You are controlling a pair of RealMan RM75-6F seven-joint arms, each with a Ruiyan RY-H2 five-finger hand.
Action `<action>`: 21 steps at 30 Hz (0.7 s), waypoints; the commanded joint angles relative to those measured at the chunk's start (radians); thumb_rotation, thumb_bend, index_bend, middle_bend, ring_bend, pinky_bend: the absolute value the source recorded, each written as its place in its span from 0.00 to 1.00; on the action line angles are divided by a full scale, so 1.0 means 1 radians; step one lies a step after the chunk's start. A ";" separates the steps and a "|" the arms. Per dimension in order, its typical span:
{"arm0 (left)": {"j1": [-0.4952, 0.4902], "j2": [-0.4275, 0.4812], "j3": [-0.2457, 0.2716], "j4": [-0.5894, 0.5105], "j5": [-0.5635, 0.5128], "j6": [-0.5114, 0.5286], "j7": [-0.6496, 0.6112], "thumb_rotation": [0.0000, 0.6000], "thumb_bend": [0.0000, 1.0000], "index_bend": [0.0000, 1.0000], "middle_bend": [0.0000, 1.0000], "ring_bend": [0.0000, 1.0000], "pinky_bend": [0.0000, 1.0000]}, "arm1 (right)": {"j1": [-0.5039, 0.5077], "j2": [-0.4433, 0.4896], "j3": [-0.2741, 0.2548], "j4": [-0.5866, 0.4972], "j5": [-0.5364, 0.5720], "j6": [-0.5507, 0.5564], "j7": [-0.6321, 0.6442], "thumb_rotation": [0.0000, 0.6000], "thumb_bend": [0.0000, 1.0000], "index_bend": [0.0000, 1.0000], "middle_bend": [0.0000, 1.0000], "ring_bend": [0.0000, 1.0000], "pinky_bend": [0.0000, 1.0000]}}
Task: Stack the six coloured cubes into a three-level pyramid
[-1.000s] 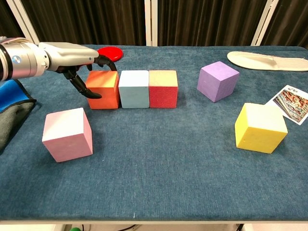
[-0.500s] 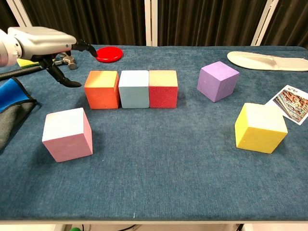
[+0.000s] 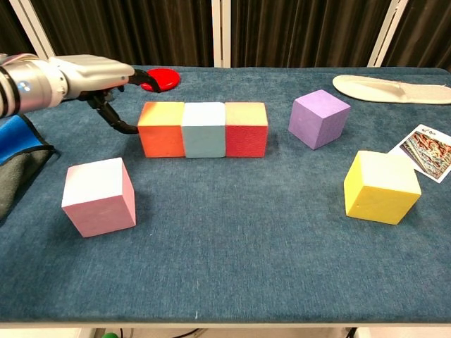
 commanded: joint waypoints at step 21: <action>0.113 0.161 -0.004 -0.146 0.031 0.142 -0.057 0.82 0.21 0.13 0.07 0.10 0.21 | 0.067 0.027 -0.007 -0.025 -0.055 -0.085 0.030 1.00 0.22 0.05 0.14 0.07 0.12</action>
